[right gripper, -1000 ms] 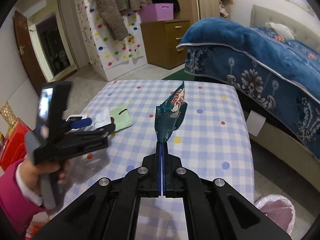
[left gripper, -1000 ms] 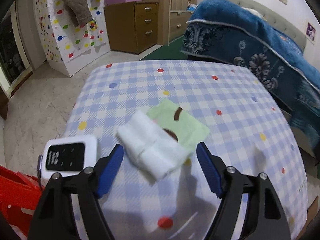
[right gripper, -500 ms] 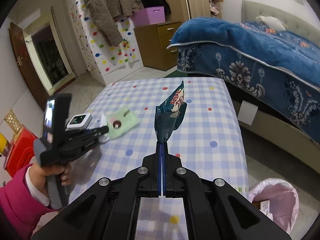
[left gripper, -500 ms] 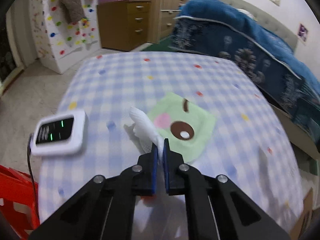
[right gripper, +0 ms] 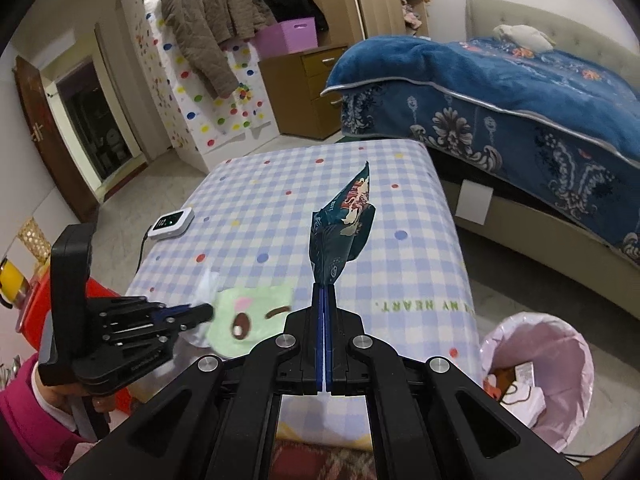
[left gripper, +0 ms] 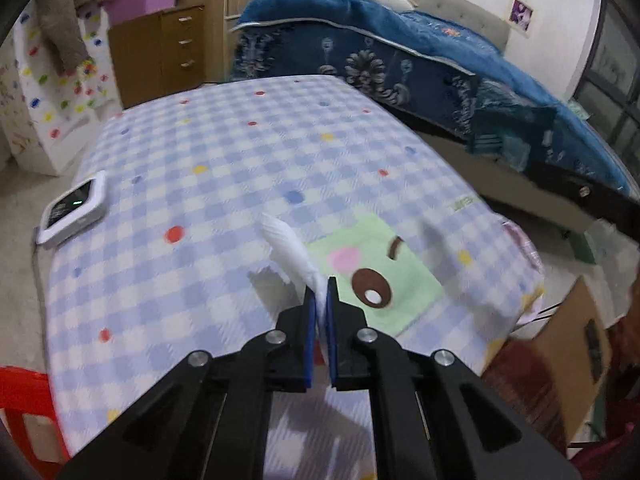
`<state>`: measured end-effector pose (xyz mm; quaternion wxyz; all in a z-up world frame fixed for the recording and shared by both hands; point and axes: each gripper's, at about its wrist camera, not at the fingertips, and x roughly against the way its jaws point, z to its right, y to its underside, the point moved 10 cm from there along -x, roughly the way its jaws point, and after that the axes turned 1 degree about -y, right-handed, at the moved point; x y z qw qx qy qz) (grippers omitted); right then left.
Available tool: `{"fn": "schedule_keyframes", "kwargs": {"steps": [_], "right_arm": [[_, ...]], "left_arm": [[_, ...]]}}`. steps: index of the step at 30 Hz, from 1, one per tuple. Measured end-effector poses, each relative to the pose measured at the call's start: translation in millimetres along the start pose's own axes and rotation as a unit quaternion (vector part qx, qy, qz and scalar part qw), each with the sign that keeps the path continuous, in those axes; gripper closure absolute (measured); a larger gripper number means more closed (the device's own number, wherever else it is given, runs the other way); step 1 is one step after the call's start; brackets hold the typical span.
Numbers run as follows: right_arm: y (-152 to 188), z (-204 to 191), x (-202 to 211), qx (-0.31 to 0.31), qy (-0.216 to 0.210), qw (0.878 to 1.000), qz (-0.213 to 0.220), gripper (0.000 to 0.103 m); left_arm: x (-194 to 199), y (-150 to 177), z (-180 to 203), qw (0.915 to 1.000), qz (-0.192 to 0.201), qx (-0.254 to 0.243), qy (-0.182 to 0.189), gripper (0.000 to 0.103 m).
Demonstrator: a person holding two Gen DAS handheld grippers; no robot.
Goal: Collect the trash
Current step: 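Carry both items over the pink bin and open both tools to drop them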
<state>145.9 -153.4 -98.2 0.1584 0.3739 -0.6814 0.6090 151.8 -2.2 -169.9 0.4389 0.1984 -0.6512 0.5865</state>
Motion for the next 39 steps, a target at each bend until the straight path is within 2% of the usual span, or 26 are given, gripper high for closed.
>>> {"fn": "schedule_keyframes", "kwargs": {"steps": [5,10,13,17,23,31,36,39], "right_arm": [[10,7,13,0.007,0.02,1.0,0.004,0.103],[20,16,23,0.001,0.029,1.0,0.008,0.103],[27,25,31,-0.01,0.03,0.999,0.012,0.103],[32,38,44,-0.025,0.034,0.999,0.018,0.103],[39,66,69,-0.05,0.053,0.997,0.034,0.103],[59,121,100,-0.092,0.097,0.99,0.043,0.103],[76,154,112,-0.118,0.123,0.985,0.039,0.103],[89,169,110,-0.129,0.133,0.982,0.025,0.103]], "left_arm": [[22,-1,-18,0.9978,0.02,-0.003,-0.064,0.1],[51,-20,-23,0.9957,0.05,-0.008,-0.077,0.1],[69,-29,-10,0.9955,0.072,-0.014,-0.061,0.1],[84,-46,27,0.9937,0.101,-0.04,-0.029,0.1],[87,-65,89,0.9894,0.114,-0.089,0.016,0.1],[65,-84,197,0.9767,0.114,-0.161,0.084,0.1],[42,-85,257,0.9679,0.109,-0.189,0.124,0.1],[22,-80,280,0.966,0.094,-0.196,0.14,0.1]]}}
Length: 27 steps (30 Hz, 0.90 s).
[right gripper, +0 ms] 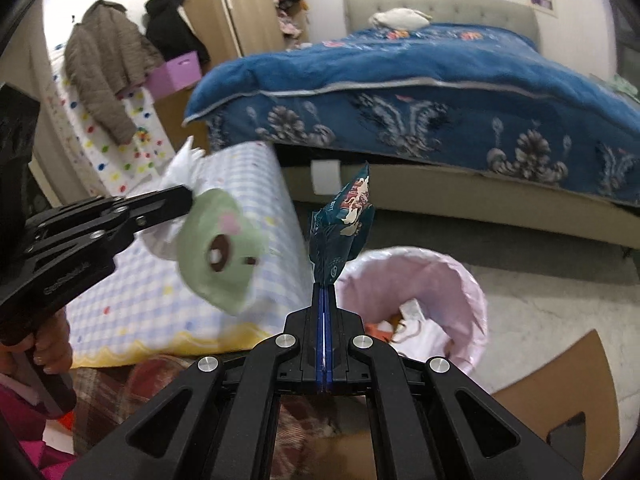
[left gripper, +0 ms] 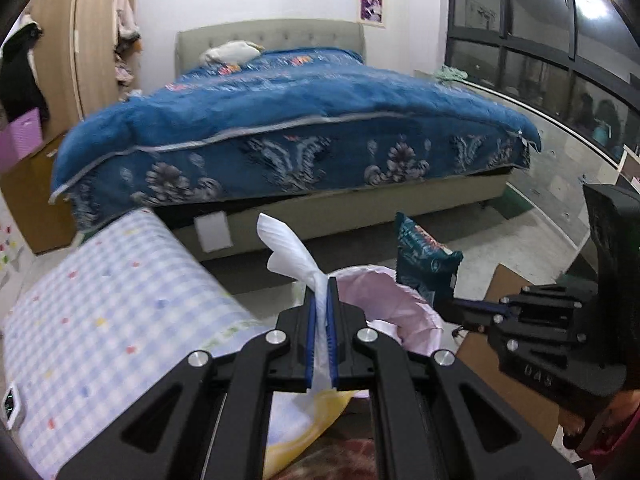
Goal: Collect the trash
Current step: 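Carry both items over the pink bin and open both tools to drop them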
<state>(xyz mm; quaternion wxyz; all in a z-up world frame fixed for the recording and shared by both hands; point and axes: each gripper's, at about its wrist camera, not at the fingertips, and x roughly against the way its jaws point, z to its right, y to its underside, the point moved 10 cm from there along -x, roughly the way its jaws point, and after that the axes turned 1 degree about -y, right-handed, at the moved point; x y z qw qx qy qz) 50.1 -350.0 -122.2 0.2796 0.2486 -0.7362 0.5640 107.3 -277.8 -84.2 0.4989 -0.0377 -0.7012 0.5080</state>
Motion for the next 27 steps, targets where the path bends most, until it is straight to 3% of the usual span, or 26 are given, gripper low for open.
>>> {"fn": "schedule_keyframes", "kwargs": {"steps": [8,18,20,22,23,25,27], "right_arm": [[20,36,-31,-0.028,0.019,0.999,-0.043,0.103],[23,62,-65,-0.052,0.022,0.996,-0.069,0.103],[23,67,-70,-0.055,0.023,0.996,-0.071,0.1],[22,73,-75,-0.065,0.022,0.995,-0.07,0.098],[23,77,-78,-0.072,0.022,0.994,-0.074,0.096],[25,84,-82,-0.084,0.026,0.993,-0.077,0.075],[26,89,-80,-0.089,0.033,0.993,-0.077,0.07]], "left_arm": [[-64,14,25,0.9984,-0.05,-0.019,0.017,0.1],[-105,8,30,0.9959,-0.08,-0.038,0.021,0.098],[-112,7,31,0.9951,-0.086,-0.043,0.025,0.087],[-117,6,33,0.9945,-0.091,-0.046,0.023,0.044],[-118,6,32,0.9946,-0.091,-0.044,0.023,0.039],[-120,8,31,0.9943,-0.096,-0.039,0.027,0.035],[-119,12,26,0.994,-0.102,-0.033,0.022,0.035]]}}
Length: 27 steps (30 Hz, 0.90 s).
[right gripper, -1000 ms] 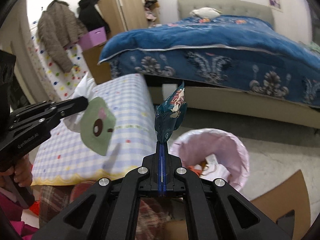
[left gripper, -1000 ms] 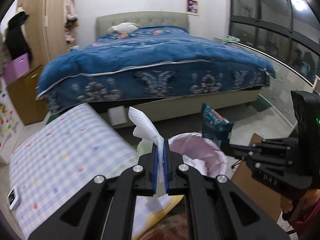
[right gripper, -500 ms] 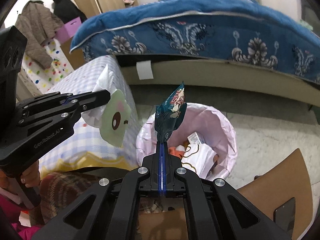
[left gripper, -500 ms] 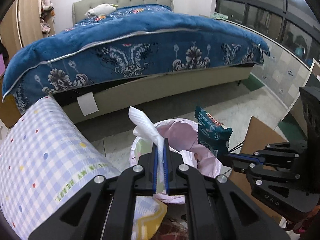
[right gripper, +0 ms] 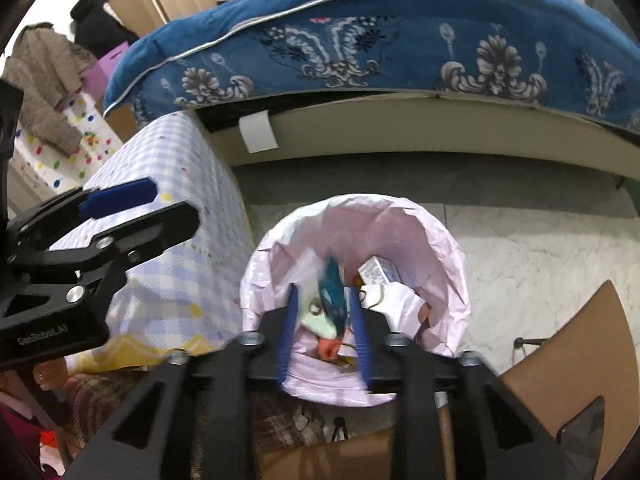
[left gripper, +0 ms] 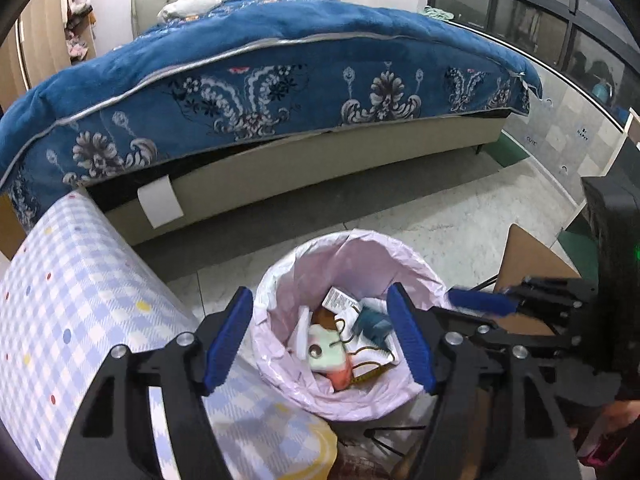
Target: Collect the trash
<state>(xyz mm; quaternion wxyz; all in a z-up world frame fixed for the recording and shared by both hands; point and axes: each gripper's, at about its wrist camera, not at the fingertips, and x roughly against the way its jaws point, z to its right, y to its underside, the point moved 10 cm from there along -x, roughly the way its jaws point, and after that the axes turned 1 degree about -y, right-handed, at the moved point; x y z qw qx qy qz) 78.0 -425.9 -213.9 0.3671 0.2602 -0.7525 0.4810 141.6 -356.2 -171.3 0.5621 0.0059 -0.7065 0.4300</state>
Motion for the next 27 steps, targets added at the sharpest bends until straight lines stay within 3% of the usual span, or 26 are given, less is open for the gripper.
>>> {"fn": "schedule_keyframes", "kwargs": {"steps": [6,11,14,16,19,27], "right_arm": [[-5,7,34,-0.017,0.017,0.999,0.031,0.07],[-16,-9,70,-0.022,0.006,0.998,0.066,0.069],[-20,-32,87,-0.007,-0.009,0.997,0.08,0.055],[-20,-50,96,0.009,-0.016,0.996,0.083,0.034],[-16,-80,105,0.039,-0.024,0.996,0.08,0.016],[-10,-145,135,0.103,-0.028,0.99,0.089,0.011]], "left_arm": [[35,22,-25,0.999,0.014,0.035,-0.024,0.033],[79,35,-50,0.9956,0.036,0.071,-0.048,0.03],[108,40,-63,0.9916,0.055,0.091,-0.075,0.018],[130,44,-73,0.9878,0.07,0.105,-0.091,0.01],[163,57,-87,0.9813,0.083,0.125,-0.12,0.007],[226,98,-119,0.9658,0.09,0.174,-0.169,0.007]]}}
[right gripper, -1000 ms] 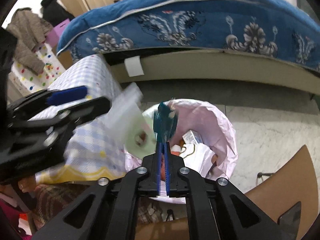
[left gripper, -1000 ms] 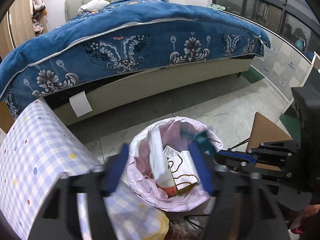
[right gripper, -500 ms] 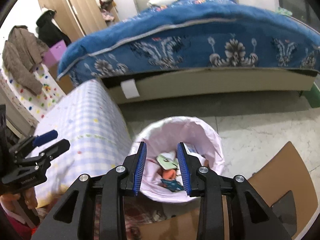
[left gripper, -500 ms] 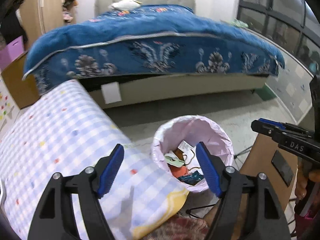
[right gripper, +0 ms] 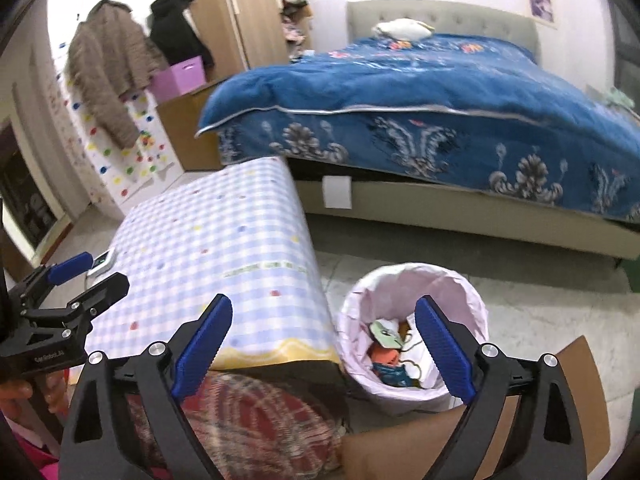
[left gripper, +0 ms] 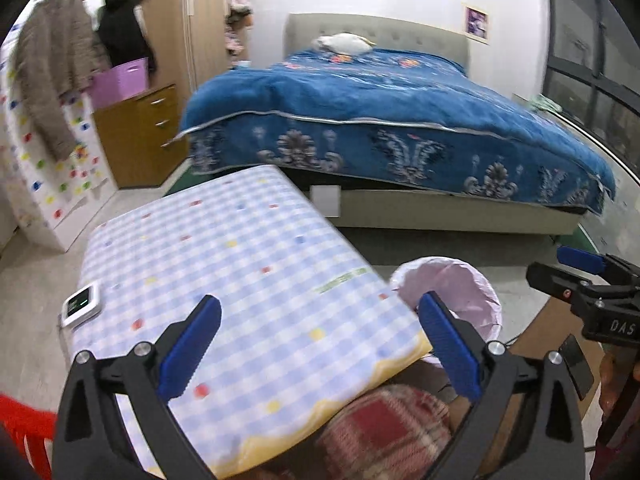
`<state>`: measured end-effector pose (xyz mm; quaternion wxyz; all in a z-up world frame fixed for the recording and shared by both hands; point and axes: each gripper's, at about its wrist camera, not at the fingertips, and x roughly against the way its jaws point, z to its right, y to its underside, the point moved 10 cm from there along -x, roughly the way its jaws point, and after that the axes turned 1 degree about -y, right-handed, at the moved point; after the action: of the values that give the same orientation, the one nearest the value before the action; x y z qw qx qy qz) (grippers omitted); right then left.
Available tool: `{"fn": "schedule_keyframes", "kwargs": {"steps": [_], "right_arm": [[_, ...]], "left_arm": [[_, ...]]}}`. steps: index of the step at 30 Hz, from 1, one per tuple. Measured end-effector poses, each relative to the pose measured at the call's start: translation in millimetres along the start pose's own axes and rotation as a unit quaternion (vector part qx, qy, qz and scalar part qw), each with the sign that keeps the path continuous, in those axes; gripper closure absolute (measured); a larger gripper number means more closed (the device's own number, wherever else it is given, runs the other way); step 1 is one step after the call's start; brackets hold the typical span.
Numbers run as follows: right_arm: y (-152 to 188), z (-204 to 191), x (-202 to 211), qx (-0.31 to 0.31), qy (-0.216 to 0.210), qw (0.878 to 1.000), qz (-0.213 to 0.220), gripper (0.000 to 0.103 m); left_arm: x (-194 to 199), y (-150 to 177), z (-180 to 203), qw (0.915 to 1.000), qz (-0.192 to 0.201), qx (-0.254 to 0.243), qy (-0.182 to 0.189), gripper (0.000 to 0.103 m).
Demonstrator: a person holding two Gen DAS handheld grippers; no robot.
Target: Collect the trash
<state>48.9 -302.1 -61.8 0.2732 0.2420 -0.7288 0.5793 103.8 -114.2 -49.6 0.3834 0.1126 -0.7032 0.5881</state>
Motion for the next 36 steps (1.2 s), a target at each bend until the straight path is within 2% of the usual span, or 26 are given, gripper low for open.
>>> {"fn": "schedule_keyframes", "kwargs": {"steps": [5,8,12,18,22,29,36], "right_arm": [[-8,-40,18,0.026,-0.026,0.999,0.005,0.008],[-15,-64,34,0.054,-0.034,0.998,0.017,0.008],[-16,-93,52,0.086,-0.04,0.995,0.032,0.007],[-7,-130,63,0.123,-0.06,0.99,0.036,0.007],[-5,-149,63,0.135,-0.076,0.987,0.036,0.007],[-4,-167,62,0.152,-0.085,0.984,0.037,0.007],[-5,-164,58,0.153,-0.073,0.985,0.036,0.007]], "left_arm": [[31,10,-34,0.9991,0.001,0.033,-0.026,0.007],[45,17,-54,0.9972,-0.005,0.048,-0.056,0.007],[63,40,-80,0.9942,-0.023,0.067,-0.082,0.007],[89,74,-121,0.9856,-0.039,0.109,-0.124,0.007],[106,85,-140,0.9801,-0.039,0.131,-0.144,0.007],[120,85,-150,0.9771,-0.032,0.141,-0.156,0.007],[115,84,-148,0.9782,-0.035,0.14,-0.15,0.007]]}}
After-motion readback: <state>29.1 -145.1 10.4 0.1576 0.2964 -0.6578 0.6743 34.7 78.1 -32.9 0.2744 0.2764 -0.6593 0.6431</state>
